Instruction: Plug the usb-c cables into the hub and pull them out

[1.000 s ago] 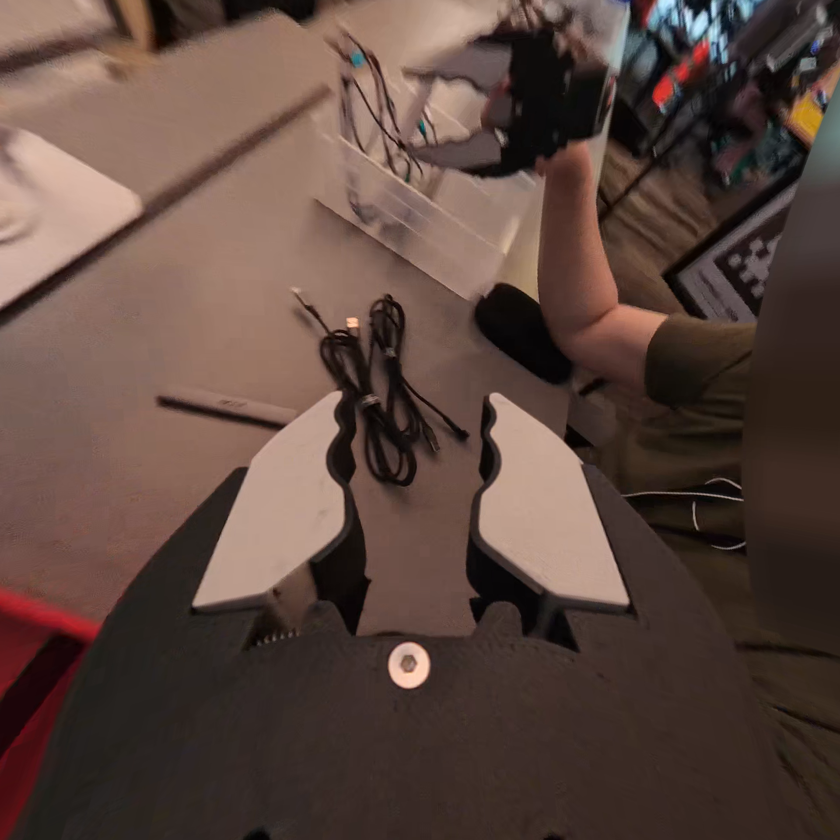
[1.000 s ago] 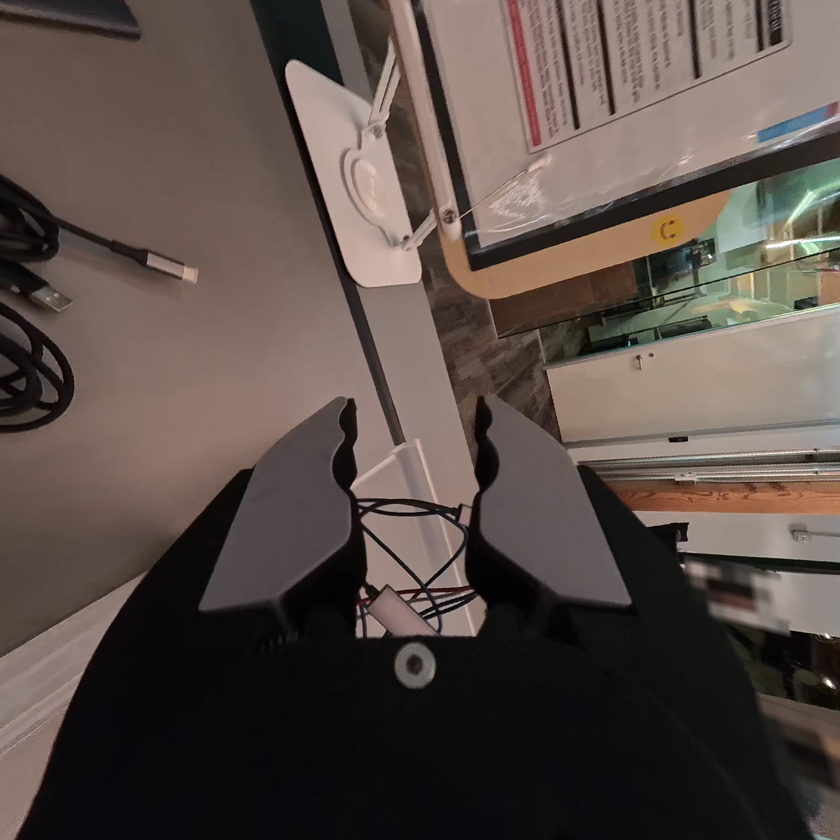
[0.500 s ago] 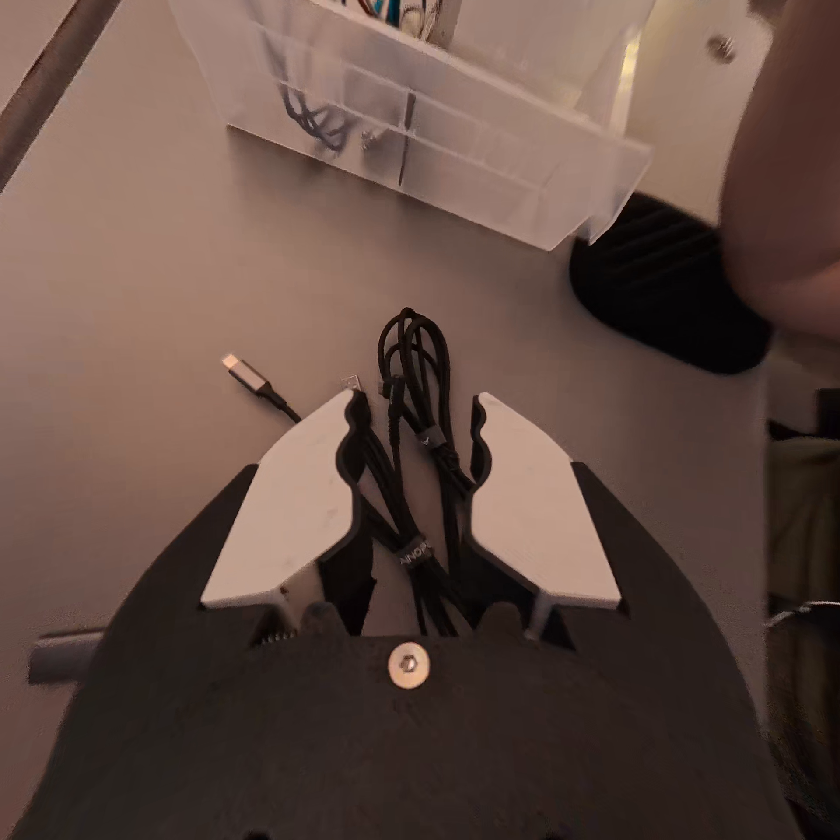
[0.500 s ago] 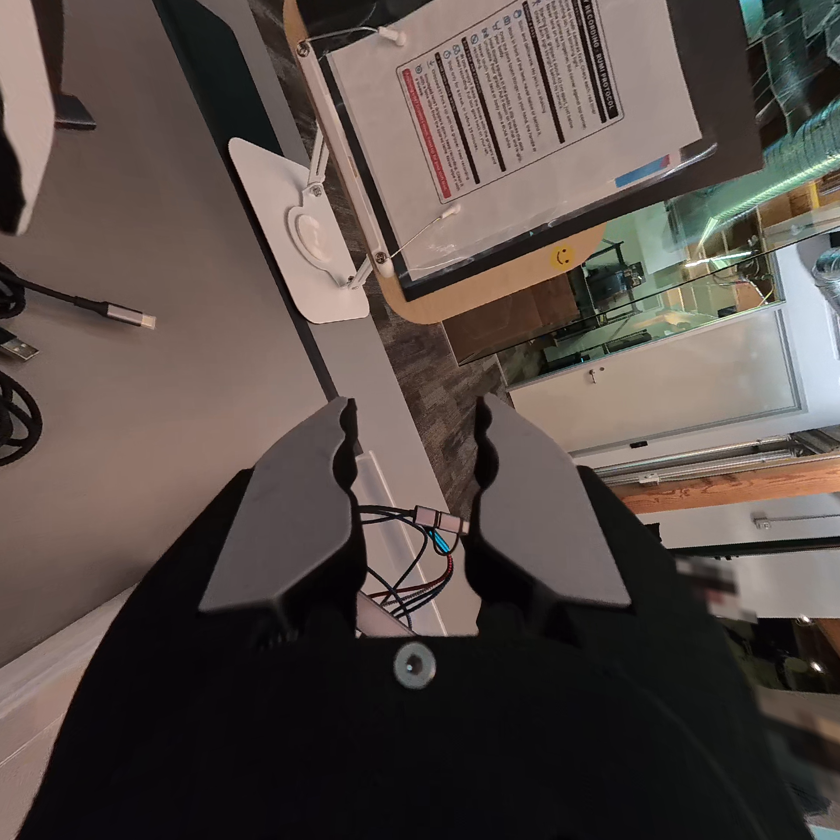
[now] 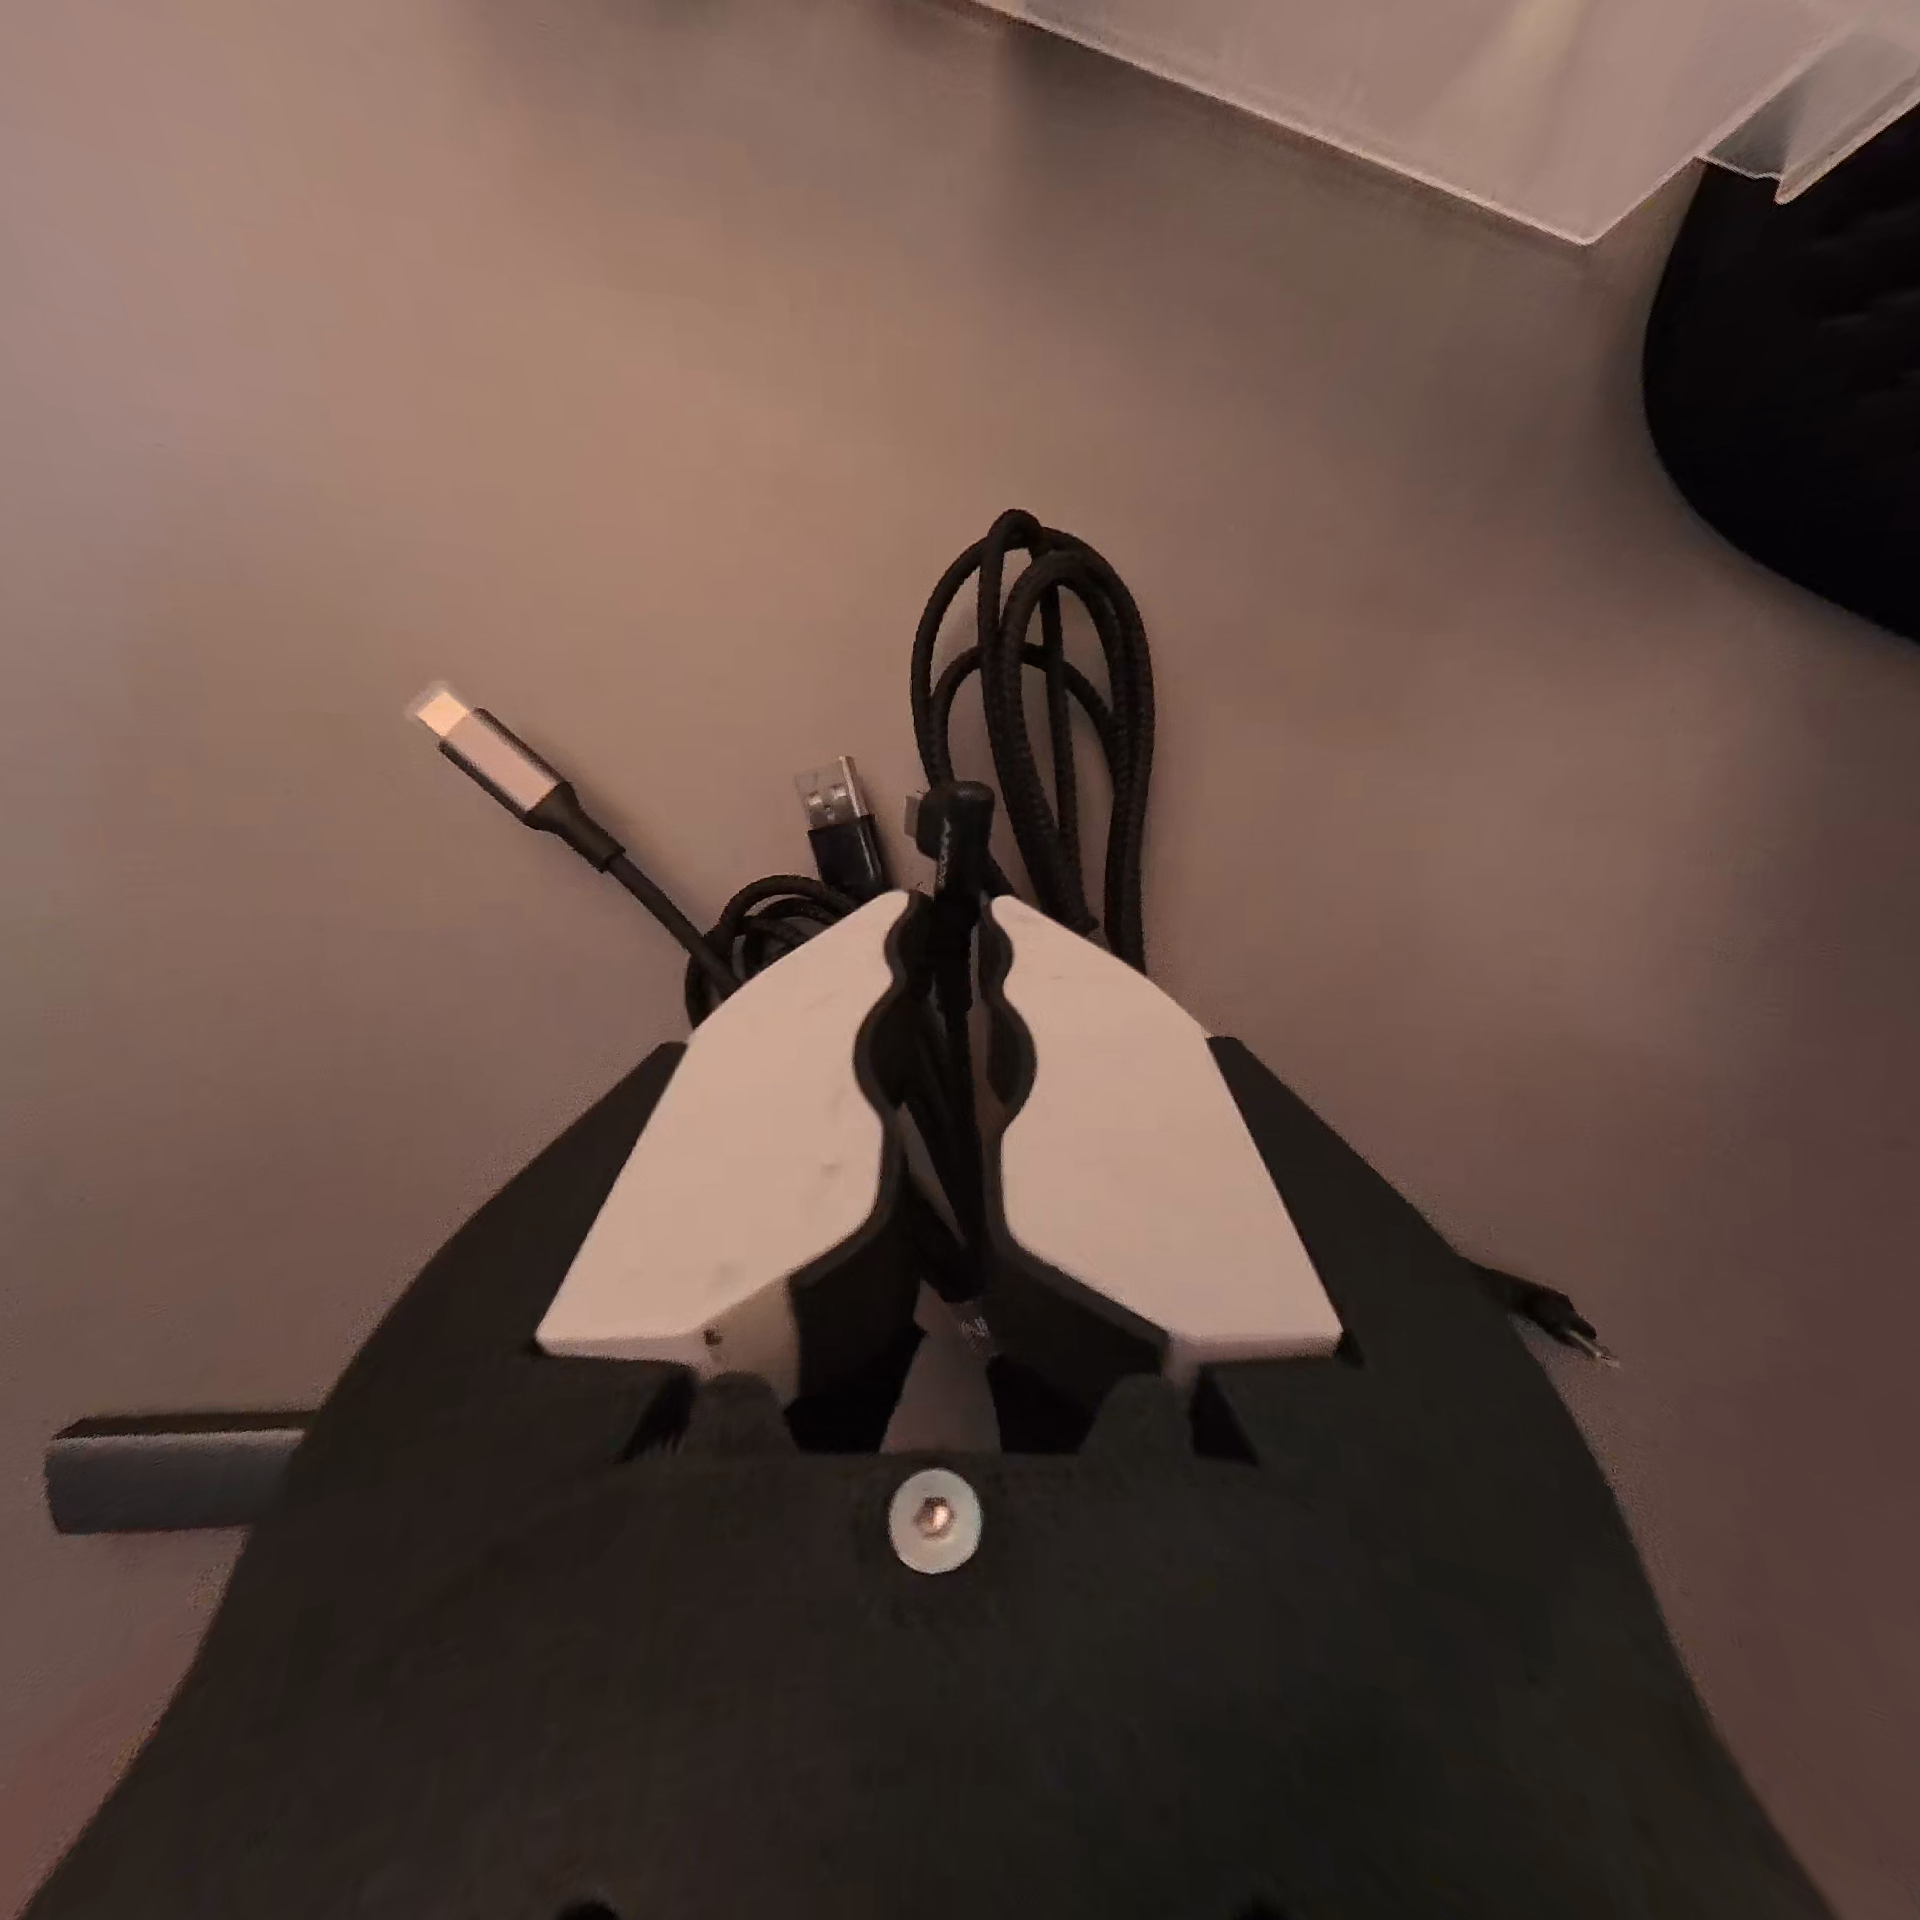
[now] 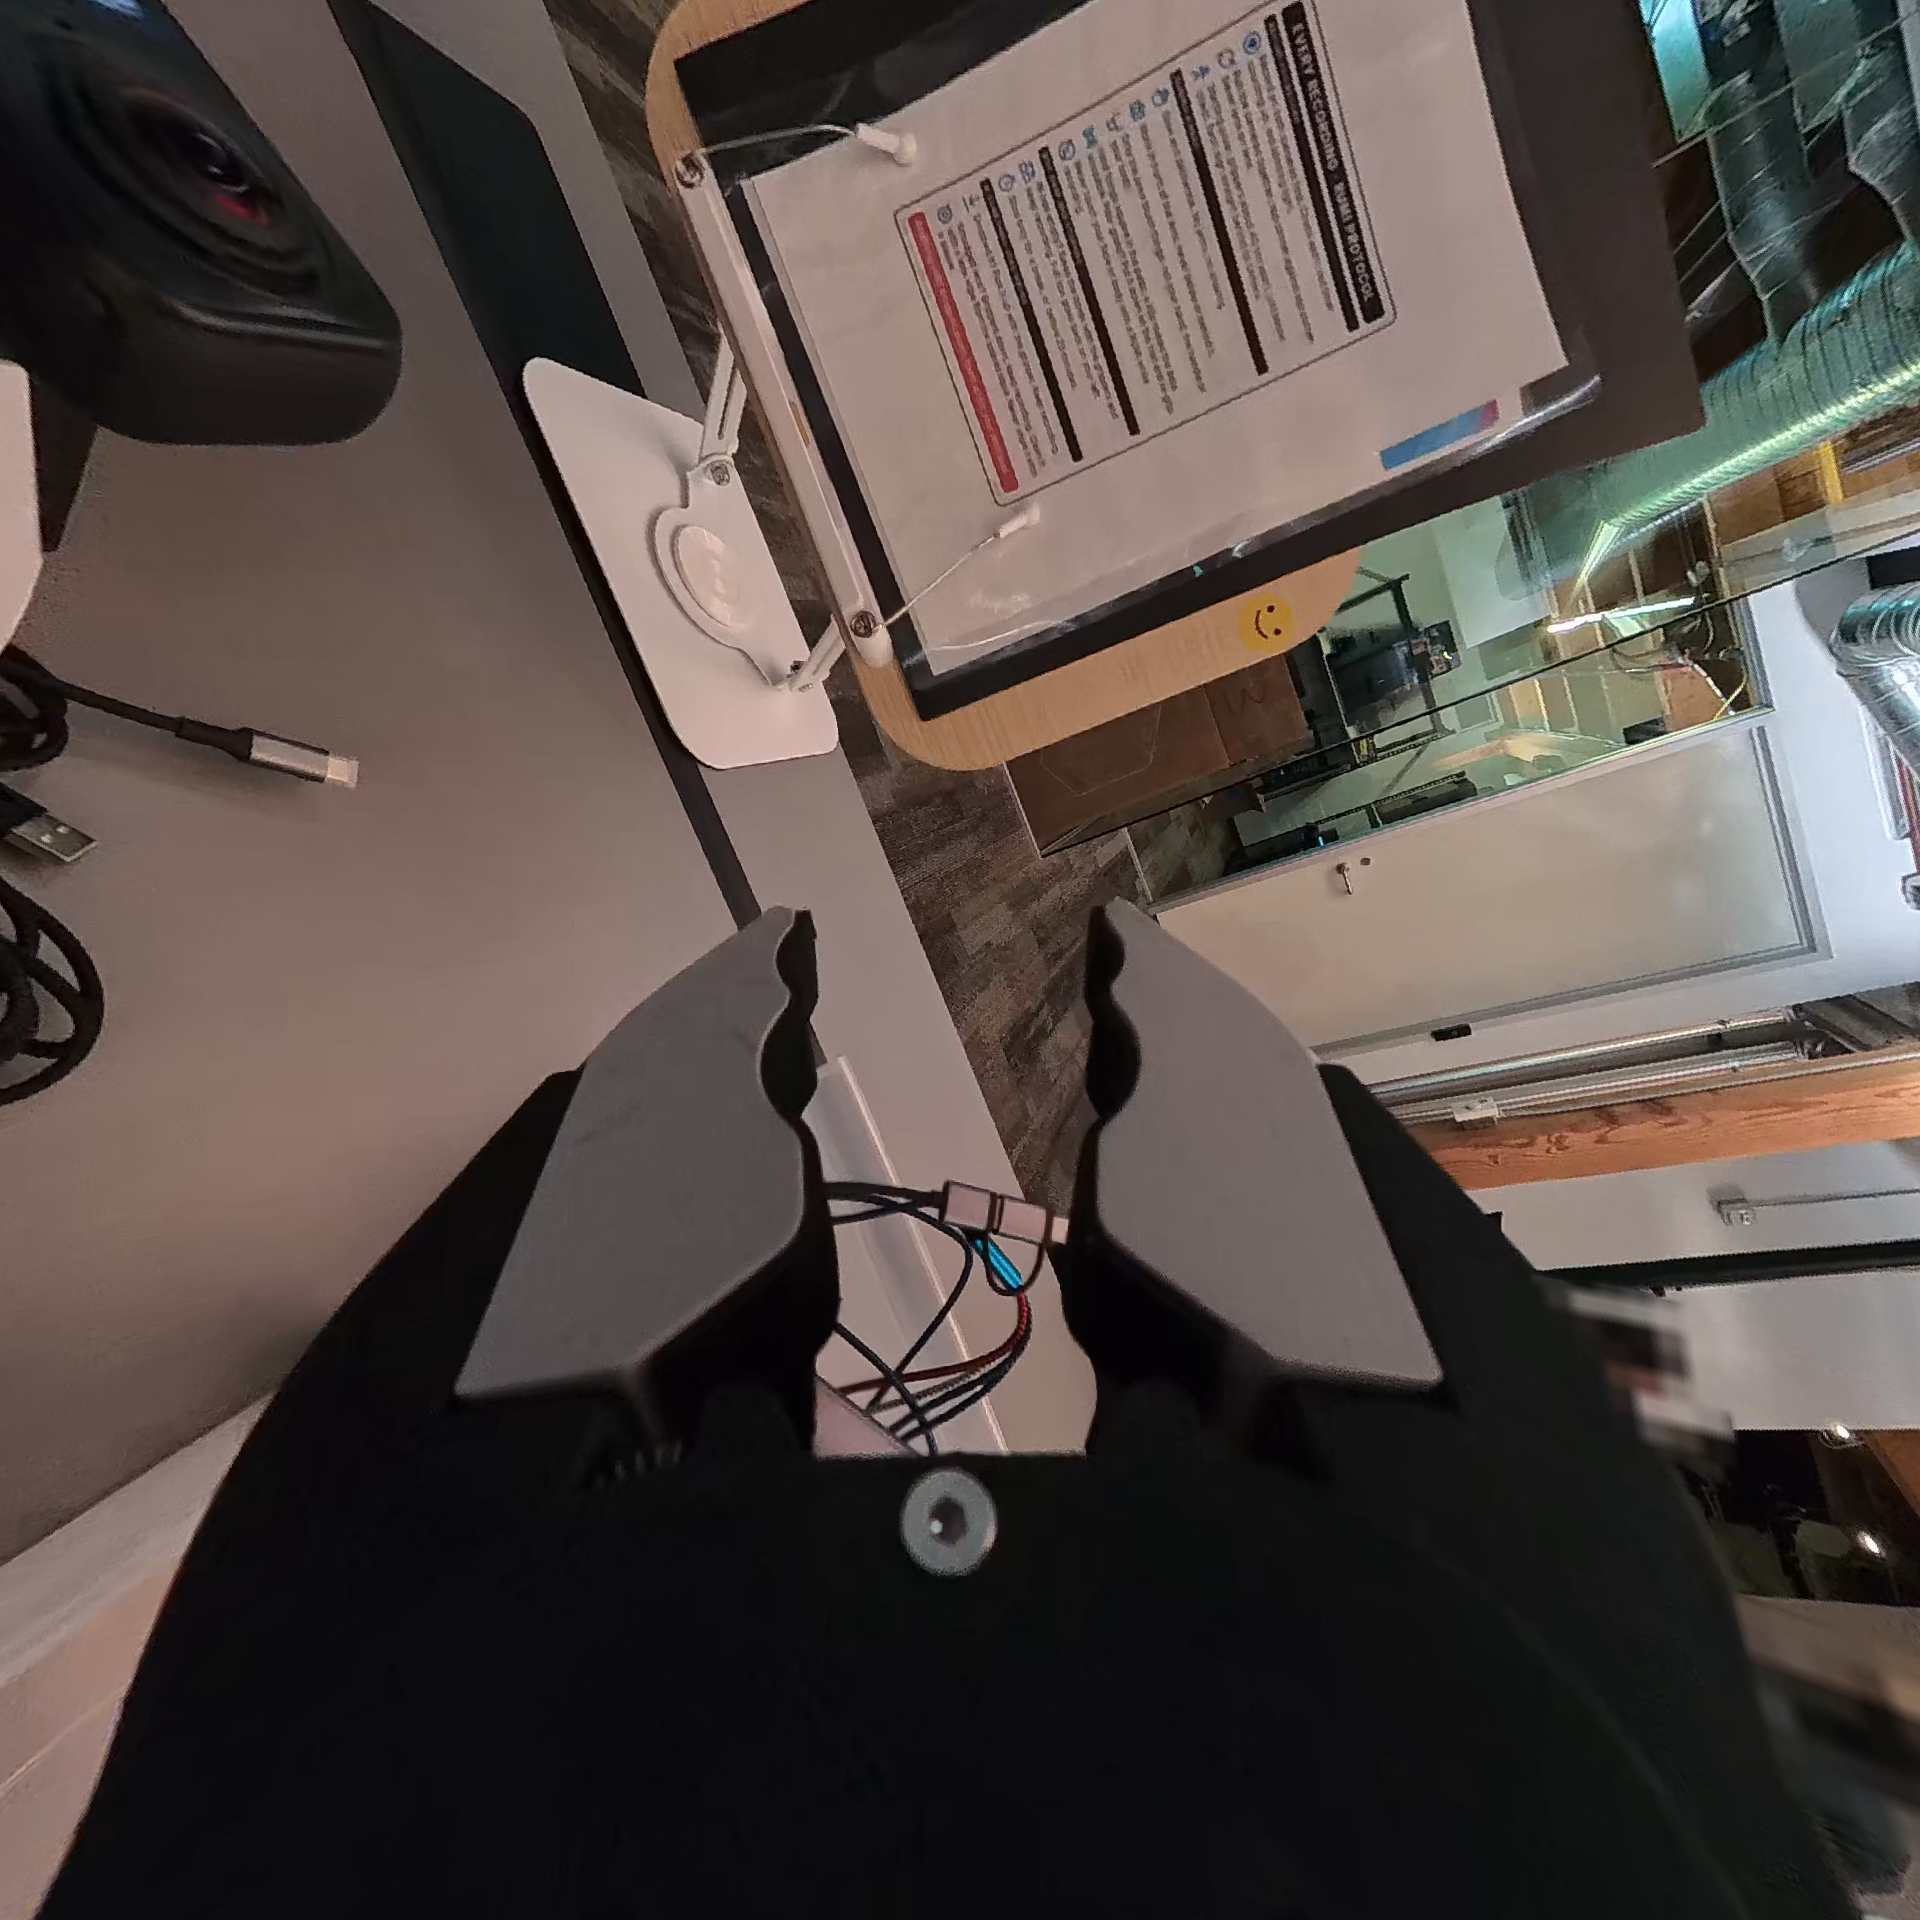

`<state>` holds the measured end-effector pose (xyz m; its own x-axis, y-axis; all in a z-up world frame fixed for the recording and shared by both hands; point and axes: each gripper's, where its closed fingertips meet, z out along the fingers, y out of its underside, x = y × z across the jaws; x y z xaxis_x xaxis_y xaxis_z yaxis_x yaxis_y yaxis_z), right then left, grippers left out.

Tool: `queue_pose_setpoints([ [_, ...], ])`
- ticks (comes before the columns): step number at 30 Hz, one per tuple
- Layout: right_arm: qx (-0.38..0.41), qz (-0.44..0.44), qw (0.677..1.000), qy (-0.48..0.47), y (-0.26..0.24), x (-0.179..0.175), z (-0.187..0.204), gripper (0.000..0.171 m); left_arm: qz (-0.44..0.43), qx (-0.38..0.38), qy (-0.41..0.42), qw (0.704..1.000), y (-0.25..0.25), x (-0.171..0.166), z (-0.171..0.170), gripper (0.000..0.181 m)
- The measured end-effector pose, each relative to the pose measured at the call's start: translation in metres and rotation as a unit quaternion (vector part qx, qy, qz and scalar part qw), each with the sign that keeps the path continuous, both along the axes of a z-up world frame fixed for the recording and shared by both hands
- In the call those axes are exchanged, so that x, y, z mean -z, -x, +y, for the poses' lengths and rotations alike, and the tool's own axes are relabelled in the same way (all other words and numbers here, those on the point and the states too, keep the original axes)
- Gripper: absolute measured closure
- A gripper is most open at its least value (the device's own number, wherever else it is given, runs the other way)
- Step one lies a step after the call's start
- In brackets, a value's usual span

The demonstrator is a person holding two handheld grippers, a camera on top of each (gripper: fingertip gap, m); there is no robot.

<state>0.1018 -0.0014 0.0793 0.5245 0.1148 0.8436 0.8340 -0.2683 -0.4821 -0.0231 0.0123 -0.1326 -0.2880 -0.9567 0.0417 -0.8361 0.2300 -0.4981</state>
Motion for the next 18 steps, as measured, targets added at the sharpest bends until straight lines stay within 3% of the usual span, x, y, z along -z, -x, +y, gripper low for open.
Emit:
queue_pose_setpoints([
  [1,-0.002,0.002,1.000,0.001,0.002,0.001,0.002,0.121,0.000,0.001,-0.002,1.000,0.001,-0.002,0.001,0.175],
  [10,-0.021,0.065,0.997,-0.026,0.028,0.002,0.029,0.121,-0.079,-0.034,0.010,0.996,0.006,-0.059,0.024,0.175],
  [13,-0.004,0.151,0.988,-0.042,0.037,0.002,0.043,0.121,-0.129,-0.054,0.040,0.989,0.006,-0.084,0.031,0.175],
  [18,-0.078,0.259,0.963,0.005,0.092,0.021,0.059,0.122,-0.217,-0.083,0.109,0.966,0.008,-0.131,0.035,0.175],
])
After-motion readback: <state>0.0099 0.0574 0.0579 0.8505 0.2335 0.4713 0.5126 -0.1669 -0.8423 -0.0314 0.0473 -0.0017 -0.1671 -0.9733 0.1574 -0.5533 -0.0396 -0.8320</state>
